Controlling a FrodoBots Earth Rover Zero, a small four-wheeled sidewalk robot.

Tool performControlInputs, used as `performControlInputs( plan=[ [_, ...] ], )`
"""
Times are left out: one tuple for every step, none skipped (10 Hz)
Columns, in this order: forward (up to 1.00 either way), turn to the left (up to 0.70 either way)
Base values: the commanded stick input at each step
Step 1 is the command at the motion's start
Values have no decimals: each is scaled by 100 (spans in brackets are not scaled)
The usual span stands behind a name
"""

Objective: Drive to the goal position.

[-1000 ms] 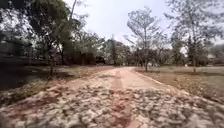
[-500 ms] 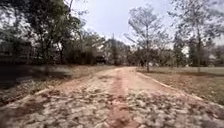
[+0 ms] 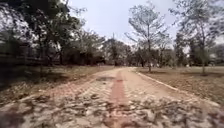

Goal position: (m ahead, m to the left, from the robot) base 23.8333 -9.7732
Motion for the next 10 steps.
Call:
performControlInputs(
  plan=[
    [70, 0],
    [70, 0],
    [70, 0],
    [70, 0],
    [70, 0],
    [70, 0],
    [70, 0],
    [70, 0],
    [70, -32],
    [70, -15]
  ],
)
